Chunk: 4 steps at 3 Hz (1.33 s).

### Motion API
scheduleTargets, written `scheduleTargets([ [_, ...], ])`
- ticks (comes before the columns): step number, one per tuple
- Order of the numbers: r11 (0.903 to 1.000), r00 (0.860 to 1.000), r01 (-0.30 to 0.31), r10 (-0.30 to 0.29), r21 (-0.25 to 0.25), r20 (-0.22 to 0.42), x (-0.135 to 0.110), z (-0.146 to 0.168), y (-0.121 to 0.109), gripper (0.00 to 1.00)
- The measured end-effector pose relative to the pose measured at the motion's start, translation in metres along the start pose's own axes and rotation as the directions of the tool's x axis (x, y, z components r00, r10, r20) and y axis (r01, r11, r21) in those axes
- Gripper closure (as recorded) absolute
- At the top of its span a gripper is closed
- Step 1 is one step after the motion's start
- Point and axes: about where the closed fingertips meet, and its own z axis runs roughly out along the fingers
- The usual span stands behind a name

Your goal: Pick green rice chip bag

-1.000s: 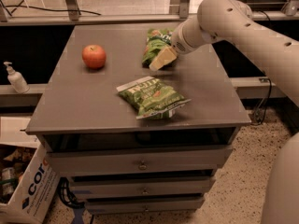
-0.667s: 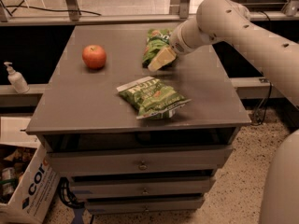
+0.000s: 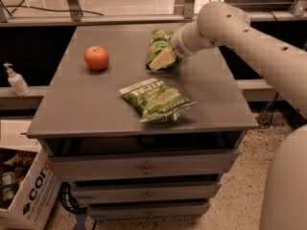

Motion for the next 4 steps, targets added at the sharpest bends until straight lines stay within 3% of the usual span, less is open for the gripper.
scheduleTargets([
  [3,0.9995,0.998,-0.028,0.028,0.012,0.048,-0.011,-0.006,-0.005,0.88],
  [4,0.9996,0.996,-0.029,0.03,-0.007,0.089,-0.023,-0.013,-0.003,1.0],
])
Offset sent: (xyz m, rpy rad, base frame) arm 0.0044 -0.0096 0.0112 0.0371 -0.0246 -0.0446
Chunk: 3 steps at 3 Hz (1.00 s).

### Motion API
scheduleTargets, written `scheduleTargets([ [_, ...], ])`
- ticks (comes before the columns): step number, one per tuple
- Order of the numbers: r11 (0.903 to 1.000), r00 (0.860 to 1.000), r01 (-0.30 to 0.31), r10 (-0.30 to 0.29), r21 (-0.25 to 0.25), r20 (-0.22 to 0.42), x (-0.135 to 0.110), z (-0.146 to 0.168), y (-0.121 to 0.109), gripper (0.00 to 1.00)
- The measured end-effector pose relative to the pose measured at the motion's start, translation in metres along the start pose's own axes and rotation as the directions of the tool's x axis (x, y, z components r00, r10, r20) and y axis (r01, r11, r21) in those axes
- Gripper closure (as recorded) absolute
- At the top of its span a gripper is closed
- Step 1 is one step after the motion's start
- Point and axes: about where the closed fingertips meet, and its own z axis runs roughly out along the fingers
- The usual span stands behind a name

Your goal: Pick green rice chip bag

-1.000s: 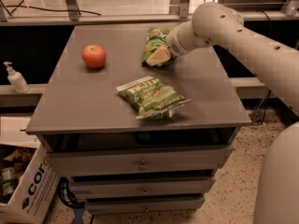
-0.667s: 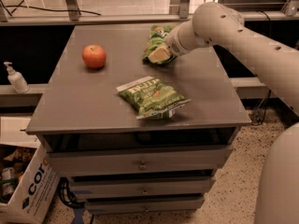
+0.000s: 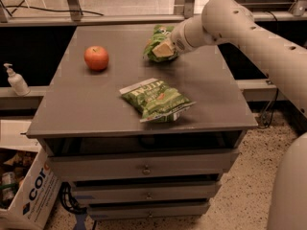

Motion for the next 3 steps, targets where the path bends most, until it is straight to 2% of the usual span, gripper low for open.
scheduleTargets([
  [2,0.9976,0.994,0.015,-0.008,-0.067,0.105,-0.034,-0.019,0.008,1.0],
  [3,0.9941,0.983,0.057,-0.04,-0.092,0.176,-0.06,-0.039,0.01,1.0],
])
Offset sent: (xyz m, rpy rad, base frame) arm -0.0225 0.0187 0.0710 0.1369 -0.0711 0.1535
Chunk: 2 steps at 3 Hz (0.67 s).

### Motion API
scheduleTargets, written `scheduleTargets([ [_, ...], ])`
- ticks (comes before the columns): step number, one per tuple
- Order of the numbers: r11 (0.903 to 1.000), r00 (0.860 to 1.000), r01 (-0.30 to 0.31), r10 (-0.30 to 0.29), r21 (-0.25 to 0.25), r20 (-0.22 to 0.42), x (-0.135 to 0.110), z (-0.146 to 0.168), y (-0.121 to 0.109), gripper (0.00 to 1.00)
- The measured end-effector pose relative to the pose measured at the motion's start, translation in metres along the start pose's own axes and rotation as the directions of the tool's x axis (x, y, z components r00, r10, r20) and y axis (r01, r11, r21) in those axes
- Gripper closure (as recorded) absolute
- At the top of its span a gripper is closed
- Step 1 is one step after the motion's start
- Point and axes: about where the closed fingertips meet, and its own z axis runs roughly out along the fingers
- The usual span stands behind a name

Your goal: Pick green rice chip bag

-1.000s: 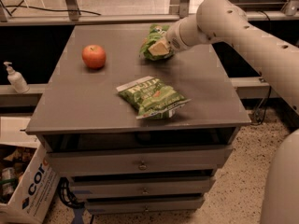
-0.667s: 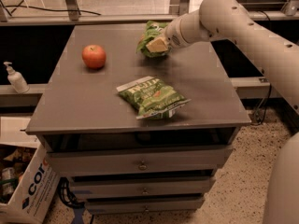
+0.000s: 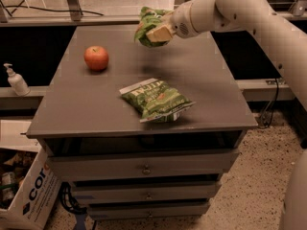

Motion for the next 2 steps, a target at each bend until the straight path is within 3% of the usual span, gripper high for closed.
scheduleTargets([
  [1,0.9989,0.998,0.032,-0.029,-0.036,0.061,-0.0225,-0.0132,0.0051,1.0],
  [2,0.9989,0.998,0.032,-0.029,-0.036,0.061,-0.0225,-0.0131,0.0052,1.0],
])
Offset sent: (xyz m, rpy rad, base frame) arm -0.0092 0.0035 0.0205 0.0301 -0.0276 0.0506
